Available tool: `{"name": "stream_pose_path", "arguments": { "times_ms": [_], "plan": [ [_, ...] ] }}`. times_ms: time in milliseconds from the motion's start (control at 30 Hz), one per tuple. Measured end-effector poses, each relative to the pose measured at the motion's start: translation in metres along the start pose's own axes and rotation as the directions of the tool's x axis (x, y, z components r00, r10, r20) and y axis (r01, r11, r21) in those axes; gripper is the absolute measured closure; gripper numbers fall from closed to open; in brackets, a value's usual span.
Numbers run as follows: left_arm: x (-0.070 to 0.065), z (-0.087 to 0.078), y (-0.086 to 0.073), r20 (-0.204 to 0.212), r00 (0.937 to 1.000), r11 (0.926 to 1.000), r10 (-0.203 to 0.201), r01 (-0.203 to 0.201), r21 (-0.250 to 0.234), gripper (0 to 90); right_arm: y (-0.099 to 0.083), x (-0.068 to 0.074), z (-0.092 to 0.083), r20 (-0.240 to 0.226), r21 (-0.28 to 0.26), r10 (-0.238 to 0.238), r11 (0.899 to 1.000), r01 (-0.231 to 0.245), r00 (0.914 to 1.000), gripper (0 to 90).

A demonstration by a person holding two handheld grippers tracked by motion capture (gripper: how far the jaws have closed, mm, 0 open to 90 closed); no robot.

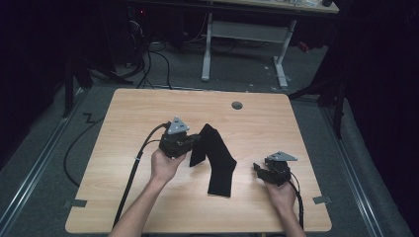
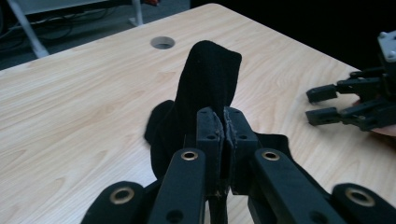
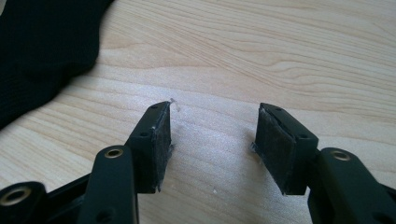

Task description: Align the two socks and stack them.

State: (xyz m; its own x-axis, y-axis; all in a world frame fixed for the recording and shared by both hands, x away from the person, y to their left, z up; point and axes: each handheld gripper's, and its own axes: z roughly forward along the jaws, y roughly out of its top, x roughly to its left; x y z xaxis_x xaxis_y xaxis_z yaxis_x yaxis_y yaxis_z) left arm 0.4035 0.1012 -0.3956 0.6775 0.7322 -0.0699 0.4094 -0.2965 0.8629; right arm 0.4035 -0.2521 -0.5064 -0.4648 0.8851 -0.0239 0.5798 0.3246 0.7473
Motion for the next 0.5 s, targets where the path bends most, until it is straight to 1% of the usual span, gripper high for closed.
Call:
{"name": "stream_pose_path", "arguments": {
  "times_ms": [67,100,133,267,367,500],
  "plan": [
    [-0.004,0.002,0.000,0.018,0.9998,1.0000,0.001,-0.001,-0.001,86.2,0.000,0.000,0.000,0.000,0.000,0.000,1.000,0.000,1.0000,45.8],
    [-0.008,0.004,0.000,0.034,0.9994,1.0000,0.003,-0.003,0.000,86.2,0.000,0.000,0.000,0.000,0.000,0.000,1.000,0.000,1.0000,45.8],
    [-0.008,0.004,0.000,0.034,0.9994,1.0000,0.003,-0.003,0.000,86.2,0.000,0.000,0.000,0.000,0.000,0.000,1.000,0.000,1.0000,45.8],
    [-0.019,0.007,0.002,0.073,0.9973,0.9999,0.013,-0.013,-0.006,86.1,0.000,0.000,0.000,0.000,0.000,0.000,1.000,0.000,1.0000,45.8],
    [-0.026,0.008,0.003,0.101,0.9947,0.9998,0.017,-0.015,-0.015,86.1,0.000,0.000,0.000,0.000,0.000,0.000,1.000,0.000,1.0000,45.8],
    [-0.034,0.008,0.005,0.143,0.9897,0.9998,0.008,-0.005,-0.021,86.0,0.000,0.000,0.000,0.000,0.000,0.000,1.000,0.000,1.0000,45.8]
  ]
}}
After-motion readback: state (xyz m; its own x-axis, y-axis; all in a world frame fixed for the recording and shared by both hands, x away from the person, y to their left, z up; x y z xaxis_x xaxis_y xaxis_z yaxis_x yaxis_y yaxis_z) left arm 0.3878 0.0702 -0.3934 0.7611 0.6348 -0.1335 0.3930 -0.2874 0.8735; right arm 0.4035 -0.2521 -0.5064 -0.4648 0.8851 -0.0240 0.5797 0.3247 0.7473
